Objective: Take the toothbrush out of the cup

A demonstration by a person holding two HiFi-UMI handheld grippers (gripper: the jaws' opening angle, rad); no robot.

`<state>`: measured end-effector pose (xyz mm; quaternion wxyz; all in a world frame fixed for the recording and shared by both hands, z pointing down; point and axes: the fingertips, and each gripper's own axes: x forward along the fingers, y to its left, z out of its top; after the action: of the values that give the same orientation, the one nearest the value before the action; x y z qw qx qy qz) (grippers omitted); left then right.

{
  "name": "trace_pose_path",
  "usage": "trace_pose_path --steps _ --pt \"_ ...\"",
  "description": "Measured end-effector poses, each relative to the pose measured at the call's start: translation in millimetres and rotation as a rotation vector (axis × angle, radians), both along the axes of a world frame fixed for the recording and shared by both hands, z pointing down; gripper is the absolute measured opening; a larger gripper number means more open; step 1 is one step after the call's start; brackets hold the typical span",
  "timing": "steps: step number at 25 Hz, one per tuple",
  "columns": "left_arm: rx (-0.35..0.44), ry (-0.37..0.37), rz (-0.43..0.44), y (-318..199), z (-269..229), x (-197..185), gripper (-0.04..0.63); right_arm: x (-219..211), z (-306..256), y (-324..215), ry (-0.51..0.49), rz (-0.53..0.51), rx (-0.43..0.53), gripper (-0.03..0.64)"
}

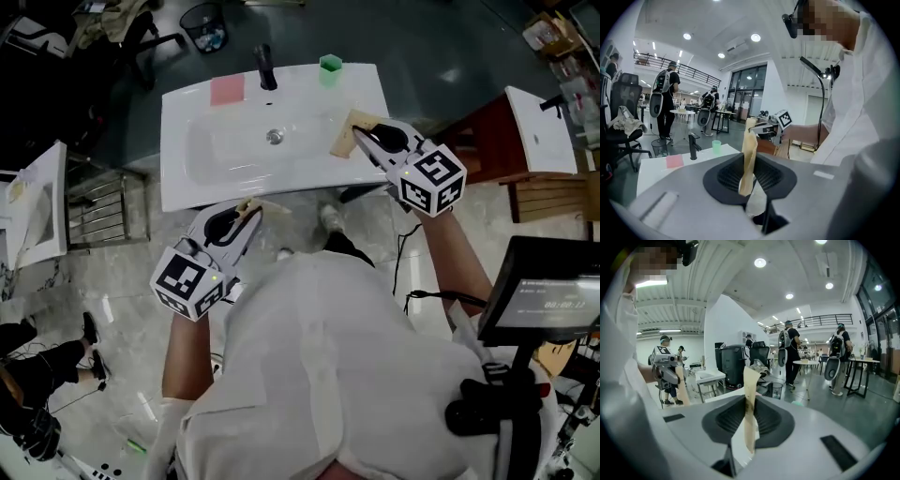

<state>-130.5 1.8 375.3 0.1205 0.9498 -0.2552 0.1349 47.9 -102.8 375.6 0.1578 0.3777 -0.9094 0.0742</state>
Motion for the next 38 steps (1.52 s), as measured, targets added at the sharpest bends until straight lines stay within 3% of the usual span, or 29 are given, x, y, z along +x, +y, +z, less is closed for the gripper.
trace_pose_path --steps 14,38 --pt "0.002 0.014 0.045 30.4 6.2 -16.4 0.063 -37.1 13.5 87.5 0.018 -0.004 -0.007 0.054" --pt "-0.021 0.000 0.042 34.3 11.7 -18.5 0.063 -60.3 18.9 105.6 0.024 -0.059 -0.012 0.054"
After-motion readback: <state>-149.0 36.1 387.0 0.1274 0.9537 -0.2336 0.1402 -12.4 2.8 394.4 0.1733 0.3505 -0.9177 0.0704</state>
